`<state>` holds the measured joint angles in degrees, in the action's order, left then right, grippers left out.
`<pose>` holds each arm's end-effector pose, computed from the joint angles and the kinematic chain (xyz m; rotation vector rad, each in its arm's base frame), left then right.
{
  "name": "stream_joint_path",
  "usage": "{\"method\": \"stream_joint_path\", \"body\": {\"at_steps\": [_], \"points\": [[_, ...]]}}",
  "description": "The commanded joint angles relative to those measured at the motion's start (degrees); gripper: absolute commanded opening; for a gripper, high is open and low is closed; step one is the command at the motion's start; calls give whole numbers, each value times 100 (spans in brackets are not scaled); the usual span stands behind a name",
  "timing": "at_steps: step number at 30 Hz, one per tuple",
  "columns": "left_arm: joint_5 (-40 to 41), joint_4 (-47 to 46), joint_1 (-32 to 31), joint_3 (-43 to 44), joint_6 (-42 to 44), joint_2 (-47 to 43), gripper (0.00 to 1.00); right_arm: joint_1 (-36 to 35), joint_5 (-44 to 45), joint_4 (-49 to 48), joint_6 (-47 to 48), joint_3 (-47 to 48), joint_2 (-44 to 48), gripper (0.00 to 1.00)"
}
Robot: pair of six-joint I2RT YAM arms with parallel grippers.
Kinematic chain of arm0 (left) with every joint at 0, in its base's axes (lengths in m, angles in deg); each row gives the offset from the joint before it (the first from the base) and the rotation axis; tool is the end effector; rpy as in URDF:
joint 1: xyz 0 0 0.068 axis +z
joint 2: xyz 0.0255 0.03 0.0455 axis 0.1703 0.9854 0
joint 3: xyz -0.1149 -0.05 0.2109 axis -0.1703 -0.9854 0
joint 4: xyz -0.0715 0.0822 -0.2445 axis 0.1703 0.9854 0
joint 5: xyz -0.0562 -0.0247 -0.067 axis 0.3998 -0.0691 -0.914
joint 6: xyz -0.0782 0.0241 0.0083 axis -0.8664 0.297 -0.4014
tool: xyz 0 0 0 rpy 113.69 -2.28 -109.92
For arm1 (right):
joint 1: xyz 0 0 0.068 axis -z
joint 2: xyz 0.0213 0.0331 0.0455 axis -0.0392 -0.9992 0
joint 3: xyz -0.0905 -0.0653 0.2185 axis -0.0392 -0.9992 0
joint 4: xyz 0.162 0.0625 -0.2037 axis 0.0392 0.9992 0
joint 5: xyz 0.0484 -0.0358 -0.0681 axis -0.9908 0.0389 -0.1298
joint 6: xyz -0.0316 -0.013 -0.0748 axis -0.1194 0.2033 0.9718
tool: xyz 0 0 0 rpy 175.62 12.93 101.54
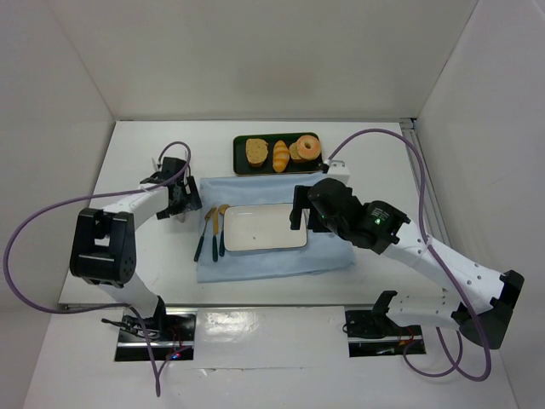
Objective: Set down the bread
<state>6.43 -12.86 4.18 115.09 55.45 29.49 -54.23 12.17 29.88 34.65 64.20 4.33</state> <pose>0.3468 -0.0158 0.1248 -0.5917 2.4587 0.0986 0.1854 0.1906 0.3018 -0.0299 2.2858 0.3692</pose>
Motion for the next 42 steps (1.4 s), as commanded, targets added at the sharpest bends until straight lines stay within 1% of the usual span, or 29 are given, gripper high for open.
{"method": "stream_joint_path", "body": {"at_steps": [1,18,26,30,35,39,42], "points": [[-61,-219,88,344,131,138,98,-48,205,162,-152,48,163,100],[-61,-219,317,1065,192,1140,97,-48,152,110,-152,-58,110,100],[-114,-166,484,1268,193,1518,93,4,257,110,-214,-58,110,100],[-114,-166,536,1390,193,1693,93,4,257,110,-214,-111,110,100],[-114,-166,536,1505,254,1887,91,4,310,110,-266,-111,163,100],[-166,-60,536,1689,307,2010,85,4,363,162,-266,-163,163,100],[-219,-8,536,1690,360,2063,84,4,363,162,-266,-163,163,100]]}}
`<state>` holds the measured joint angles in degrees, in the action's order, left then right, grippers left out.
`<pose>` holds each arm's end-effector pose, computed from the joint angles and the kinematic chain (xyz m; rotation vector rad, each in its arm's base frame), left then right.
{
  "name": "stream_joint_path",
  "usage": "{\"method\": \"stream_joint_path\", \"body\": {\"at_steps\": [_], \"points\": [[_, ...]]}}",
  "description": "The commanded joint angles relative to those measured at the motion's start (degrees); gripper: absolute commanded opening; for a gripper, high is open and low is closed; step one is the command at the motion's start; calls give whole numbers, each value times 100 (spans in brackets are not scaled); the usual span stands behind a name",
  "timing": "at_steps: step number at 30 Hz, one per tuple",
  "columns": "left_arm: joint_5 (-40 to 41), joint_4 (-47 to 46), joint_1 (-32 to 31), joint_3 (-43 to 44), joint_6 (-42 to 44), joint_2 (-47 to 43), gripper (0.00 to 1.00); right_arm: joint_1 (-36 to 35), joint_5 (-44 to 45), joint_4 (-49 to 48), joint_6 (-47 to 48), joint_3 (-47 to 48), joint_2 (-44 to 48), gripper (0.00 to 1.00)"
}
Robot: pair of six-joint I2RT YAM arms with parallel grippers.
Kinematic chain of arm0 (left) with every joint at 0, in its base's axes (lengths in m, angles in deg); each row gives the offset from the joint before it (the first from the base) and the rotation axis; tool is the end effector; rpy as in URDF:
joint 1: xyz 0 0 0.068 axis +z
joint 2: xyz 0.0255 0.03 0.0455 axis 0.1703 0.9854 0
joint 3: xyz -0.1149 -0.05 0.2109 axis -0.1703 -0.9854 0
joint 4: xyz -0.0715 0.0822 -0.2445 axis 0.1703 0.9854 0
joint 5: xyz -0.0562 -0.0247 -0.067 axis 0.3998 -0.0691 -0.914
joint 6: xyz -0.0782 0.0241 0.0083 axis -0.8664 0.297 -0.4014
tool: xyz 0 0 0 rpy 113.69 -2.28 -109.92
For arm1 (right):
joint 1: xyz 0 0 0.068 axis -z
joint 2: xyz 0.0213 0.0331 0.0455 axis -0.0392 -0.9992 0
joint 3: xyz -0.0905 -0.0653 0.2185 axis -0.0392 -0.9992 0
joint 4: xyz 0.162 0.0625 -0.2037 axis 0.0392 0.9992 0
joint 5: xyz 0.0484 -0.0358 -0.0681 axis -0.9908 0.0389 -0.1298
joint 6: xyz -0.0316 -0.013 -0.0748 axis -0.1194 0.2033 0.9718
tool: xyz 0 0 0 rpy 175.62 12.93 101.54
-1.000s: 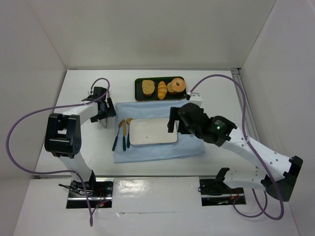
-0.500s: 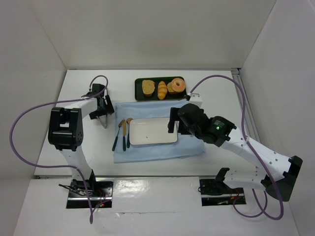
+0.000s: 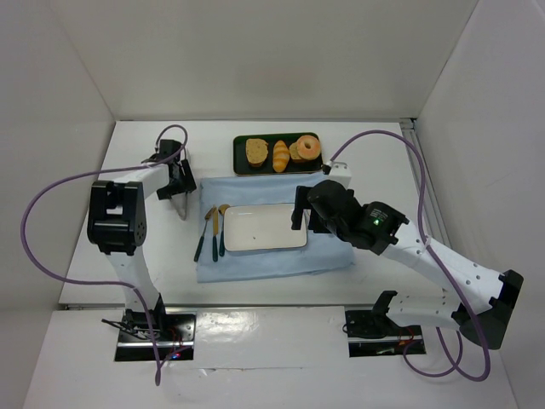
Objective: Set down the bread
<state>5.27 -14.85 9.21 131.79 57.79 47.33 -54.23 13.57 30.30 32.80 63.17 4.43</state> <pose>0.4181 0.0125 0.1057 -0.6431 2.4407 0.1195 0.1854 0.1880 0.2958 0.0125 2.2933 0.3436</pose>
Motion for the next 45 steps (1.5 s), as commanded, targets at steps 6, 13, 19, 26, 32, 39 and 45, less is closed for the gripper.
{"method": "stream_joint_path", "body": {"at_steps": [6,13,19,26,32,39,45], "points": [[-104,191,34,20,126,280,73,4,276,6,-28,-8,91,100],[-349,243,148,-33,73,-10,69,4,276,-161,34,-8,-67,100],[-850,375,148,239,20,-703,69,171,91,-442,192,45,-269,100],[-1342,604,-150,653,-93,-1687,69,461,-356,-951,534,45,-629,100],[-1922,516,-493,942,-401,-2234,69,760,-656,-1329,806,45,-876,100],[-2714,621,-687,1575,-402,-2085,69,1252,-1130,-1716,1044,-87,-991,100],[-2978,692,-915,1690,-454,-1830,69,1769,-1534,-2041,1272,-359,-868,100]]}}
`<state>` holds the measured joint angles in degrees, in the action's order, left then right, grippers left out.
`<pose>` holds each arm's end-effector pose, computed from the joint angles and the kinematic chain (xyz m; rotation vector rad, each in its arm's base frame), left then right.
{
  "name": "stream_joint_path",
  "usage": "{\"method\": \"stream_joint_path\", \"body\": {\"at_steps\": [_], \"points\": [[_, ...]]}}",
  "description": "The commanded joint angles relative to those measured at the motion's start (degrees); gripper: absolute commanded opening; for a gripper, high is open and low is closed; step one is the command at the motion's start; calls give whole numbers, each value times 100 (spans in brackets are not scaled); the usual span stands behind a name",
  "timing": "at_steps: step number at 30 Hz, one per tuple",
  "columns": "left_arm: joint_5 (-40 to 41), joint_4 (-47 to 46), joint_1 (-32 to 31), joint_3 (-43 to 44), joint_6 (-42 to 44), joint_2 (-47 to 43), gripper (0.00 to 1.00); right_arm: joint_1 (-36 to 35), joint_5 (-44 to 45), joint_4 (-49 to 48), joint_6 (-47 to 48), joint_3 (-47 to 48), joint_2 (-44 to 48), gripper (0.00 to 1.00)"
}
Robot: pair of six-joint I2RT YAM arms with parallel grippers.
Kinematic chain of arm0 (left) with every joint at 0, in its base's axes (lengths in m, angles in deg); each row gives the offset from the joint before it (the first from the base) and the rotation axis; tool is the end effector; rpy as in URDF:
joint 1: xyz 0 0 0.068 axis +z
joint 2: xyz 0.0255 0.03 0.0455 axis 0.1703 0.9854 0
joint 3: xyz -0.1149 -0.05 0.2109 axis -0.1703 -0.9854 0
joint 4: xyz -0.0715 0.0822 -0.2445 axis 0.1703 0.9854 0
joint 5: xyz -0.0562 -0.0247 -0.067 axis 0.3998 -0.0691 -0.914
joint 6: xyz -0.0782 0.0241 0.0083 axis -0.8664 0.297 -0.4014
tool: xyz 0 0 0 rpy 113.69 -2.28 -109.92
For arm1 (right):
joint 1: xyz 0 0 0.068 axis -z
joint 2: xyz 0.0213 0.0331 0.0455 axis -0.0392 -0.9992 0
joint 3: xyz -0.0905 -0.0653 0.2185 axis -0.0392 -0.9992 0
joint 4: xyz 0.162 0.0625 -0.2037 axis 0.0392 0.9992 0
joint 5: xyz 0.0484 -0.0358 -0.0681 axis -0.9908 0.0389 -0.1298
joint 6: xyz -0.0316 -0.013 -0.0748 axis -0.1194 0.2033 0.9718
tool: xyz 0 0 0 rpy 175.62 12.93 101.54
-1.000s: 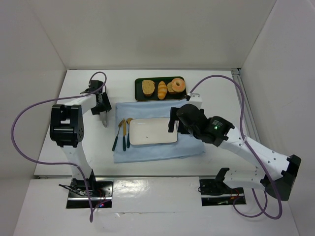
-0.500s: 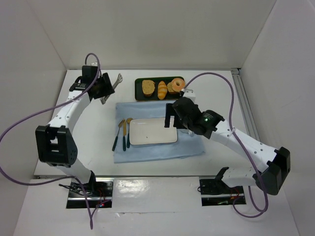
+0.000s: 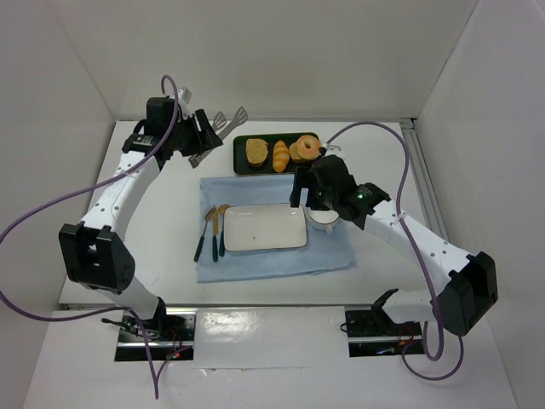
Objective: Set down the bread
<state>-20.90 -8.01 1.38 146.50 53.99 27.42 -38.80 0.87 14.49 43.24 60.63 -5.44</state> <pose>0.3981 -0.0747 0.3242 -0.2588 2.1099 -0.6302 0.2651 0.1775 0.2580 0.0140 2.3088 0.3726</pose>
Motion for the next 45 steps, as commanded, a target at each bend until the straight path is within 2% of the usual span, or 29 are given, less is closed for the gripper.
{"method": "stream_joint_path", "body": {"at_steps": [1,10,17,28,45], "points": [[-422,8,-133,219,-74,161,69,315,-387,-531,228,-167,120,100],[-441,114,-379,272,-126,654,67,1299,-1161,-945,518,-387,173,100],[-318,227,-432,464,-127,1136,63,1633,-1468,-1182,518,-493,173,100],[288,509,-432,860,93,1716,64,1967,-1715,-1235,624,-545,68,100],[509,623,-432,984,198,2113,64,2074,-1873,-1235,624,-606,68,100]]}}
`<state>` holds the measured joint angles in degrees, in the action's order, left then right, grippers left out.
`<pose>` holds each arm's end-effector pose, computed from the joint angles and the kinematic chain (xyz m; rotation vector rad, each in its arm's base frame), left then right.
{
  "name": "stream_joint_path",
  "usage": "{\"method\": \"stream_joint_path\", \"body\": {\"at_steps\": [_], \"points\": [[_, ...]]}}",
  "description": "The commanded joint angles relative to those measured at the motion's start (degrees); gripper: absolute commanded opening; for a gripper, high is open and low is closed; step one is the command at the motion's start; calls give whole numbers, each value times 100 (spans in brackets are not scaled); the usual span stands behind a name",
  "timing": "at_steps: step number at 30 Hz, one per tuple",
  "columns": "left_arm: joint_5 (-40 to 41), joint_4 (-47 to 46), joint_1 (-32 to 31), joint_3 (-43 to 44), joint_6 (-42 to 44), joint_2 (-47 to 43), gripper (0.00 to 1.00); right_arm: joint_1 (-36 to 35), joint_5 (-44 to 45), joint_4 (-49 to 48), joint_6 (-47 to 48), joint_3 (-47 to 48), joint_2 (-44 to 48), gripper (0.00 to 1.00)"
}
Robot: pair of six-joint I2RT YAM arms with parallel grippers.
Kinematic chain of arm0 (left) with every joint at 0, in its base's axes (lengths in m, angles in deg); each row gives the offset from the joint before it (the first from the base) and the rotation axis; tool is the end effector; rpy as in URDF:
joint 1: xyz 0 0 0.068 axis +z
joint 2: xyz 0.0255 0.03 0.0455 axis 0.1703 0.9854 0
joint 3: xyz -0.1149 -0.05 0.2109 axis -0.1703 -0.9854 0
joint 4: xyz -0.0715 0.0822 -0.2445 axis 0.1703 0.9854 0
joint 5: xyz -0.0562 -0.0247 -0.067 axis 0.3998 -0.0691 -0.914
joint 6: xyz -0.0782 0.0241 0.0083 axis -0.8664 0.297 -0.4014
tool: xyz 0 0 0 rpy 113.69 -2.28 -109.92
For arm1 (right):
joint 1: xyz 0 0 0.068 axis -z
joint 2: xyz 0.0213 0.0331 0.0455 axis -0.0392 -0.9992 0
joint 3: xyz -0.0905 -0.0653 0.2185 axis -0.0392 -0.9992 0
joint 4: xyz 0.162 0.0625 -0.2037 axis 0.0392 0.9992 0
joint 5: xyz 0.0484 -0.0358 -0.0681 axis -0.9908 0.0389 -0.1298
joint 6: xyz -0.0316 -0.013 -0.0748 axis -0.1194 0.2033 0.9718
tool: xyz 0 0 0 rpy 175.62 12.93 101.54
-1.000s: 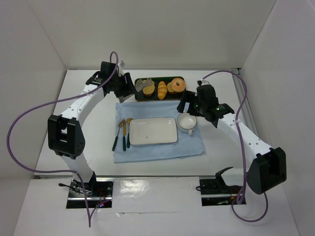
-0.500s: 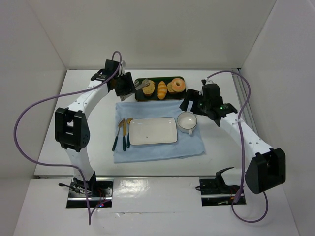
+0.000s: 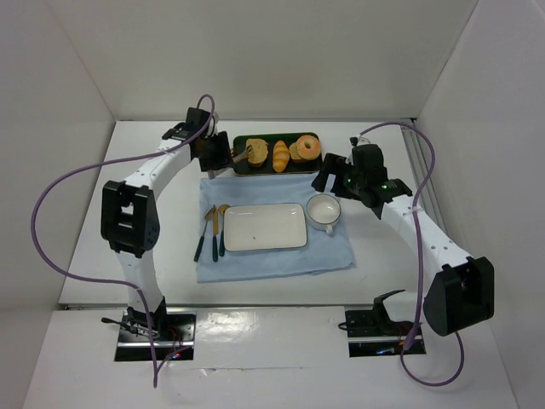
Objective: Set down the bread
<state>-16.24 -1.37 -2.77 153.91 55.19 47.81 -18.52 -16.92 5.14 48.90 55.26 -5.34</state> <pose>0.4469 -0.1097 0.2107 -0.2810 2.4528 -0.4878 0.3112 0.0980 0.2411 0.1411 2.2707 0.5042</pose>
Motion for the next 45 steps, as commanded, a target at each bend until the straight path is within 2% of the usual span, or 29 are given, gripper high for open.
{"method": "stream_joint_path", "body": {"at_steps": [1,25,32,37,43,45], "points": [[43,-41,-17,295,78,134,64,45,-94,-299,58,-69,57,100],[-536,-147,-69,875,25,680,63,151,-94,-194,58,-69,4,100],[-651,-147,-69,928,78,803,59,151,-94,-194,58,-69,-49,100],[-703,-76,-69,990,131,917,47,203,-94,-194,58,-17,-49,100],[-704,-24,-69,1042,184,917,26,203,-94,-194,58,-17,-101,100],[-704,-24,-69,1042,236,917,22,203,-94,-194,5,-17,-101,100]]}}
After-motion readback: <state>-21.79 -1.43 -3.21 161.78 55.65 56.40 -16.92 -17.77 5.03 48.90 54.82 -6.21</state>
